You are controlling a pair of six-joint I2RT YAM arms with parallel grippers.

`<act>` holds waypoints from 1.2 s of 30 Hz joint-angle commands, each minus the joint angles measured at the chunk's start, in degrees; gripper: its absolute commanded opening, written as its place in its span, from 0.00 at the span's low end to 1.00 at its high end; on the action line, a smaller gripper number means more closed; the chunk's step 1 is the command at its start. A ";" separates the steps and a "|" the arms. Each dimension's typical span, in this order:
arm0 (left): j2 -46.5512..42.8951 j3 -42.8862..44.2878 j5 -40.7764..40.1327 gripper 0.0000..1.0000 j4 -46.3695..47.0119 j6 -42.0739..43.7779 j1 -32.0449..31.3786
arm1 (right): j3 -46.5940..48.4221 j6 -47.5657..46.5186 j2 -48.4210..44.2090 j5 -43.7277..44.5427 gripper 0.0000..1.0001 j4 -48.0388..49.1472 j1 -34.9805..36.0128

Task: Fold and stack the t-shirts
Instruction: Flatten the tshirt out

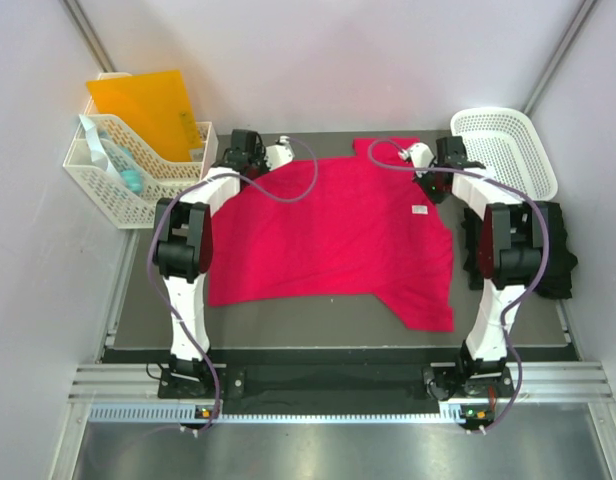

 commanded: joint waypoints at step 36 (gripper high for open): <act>16.08 6.03 -16.91 0.00 16.84 6.42 0.50 | -0.24 0.77 3.84 -2.15 0.00 -2.98 0.41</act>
